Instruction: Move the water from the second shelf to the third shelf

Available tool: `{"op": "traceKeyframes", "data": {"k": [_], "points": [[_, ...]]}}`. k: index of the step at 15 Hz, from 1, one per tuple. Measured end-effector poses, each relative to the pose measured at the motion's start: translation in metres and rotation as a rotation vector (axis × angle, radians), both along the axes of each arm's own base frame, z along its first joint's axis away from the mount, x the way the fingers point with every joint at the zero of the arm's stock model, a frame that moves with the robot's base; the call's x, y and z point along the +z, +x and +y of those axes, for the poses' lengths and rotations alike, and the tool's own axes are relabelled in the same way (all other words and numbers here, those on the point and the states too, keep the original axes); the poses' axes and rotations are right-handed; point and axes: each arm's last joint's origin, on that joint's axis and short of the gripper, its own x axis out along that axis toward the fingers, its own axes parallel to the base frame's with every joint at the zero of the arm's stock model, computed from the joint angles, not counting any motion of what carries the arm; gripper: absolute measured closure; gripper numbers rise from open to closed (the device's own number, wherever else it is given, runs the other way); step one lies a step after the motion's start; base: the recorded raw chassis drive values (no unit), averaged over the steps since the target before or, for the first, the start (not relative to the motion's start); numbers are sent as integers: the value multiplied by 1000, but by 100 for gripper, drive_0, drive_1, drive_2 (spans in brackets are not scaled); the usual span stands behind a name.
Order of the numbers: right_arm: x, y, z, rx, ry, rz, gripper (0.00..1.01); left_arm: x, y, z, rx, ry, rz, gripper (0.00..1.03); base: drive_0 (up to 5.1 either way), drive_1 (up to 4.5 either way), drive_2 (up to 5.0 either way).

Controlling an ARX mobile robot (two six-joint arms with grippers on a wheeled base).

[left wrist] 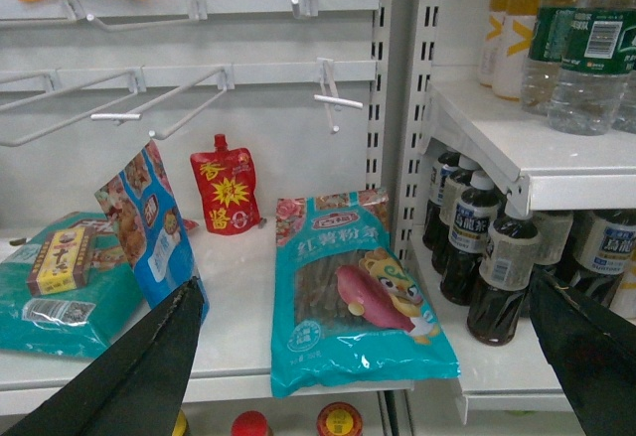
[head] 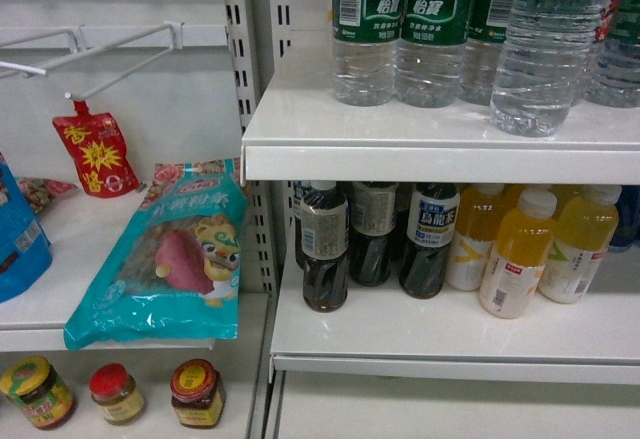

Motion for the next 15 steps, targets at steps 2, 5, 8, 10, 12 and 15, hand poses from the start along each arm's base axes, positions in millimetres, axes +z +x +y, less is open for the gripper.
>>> {"op": "traceKeyframes", "data": {"k": [2, 5, 8, 10, 12, 15], "points": [[-5, -4, 0, 0, 0, -4, 99, 0, 0, 0, 0, 0, 0, 5, 0, 0, 0], [-10, -9, 0, 0, 0, -4, 99, 0, 0, 0, 0, 0, 0, 5, 0, 0, 0], [-19, -14, 0, 0, 0, -12, 99, 0, 0, 0, 0, 0, 0, 5, 0, 0, 0], [-19, -16, 0, 0, 0, -19, 99, 0, 0, 0, 0, 0, 0, 5, 0, 0, 0], [-21, -27, 0, 0, -1, -17, 99, 0, 0, 0, 0, 0, 0, 5, 0, 0, 0], [-22, -27, 0, 0, -3, -10, 99, 0, 0, 0, 0, 0, 0, 5, 0, 0, 0]]}}
